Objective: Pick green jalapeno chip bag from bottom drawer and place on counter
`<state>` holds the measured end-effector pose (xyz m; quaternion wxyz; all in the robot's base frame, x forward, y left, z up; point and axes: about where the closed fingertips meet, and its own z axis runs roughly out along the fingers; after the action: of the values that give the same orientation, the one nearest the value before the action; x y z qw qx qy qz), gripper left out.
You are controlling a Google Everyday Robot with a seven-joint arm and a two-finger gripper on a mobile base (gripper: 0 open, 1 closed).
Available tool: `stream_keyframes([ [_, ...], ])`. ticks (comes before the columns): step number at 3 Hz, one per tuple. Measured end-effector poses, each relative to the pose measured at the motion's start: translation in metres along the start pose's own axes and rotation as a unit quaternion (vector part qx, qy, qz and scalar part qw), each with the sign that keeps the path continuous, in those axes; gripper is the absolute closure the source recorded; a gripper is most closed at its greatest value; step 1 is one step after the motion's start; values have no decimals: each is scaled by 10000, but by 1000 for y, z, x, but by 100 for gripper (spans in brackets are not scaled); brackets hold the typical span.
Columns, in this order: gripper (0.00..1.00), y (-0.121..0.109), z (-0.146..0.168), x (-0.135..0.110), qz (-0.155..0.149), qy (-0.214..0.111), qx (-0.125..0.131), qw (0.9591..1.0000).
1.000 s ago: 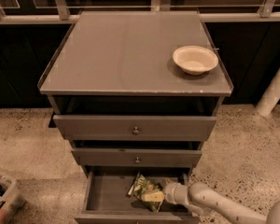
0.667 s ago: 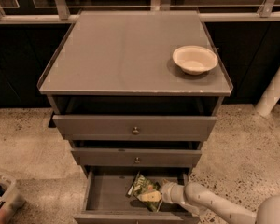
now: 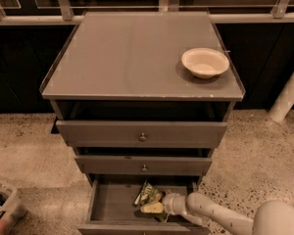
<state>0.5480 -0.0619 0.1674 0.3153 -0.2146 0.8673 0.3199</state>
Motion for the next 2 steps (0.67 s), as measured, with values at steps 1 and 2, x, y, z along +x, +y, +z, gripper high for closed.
stream_keyframes([
  [1,0,3,12,13,15,144,45,9999],
  [2,19,3,12,13,13,145,46,9999],
])
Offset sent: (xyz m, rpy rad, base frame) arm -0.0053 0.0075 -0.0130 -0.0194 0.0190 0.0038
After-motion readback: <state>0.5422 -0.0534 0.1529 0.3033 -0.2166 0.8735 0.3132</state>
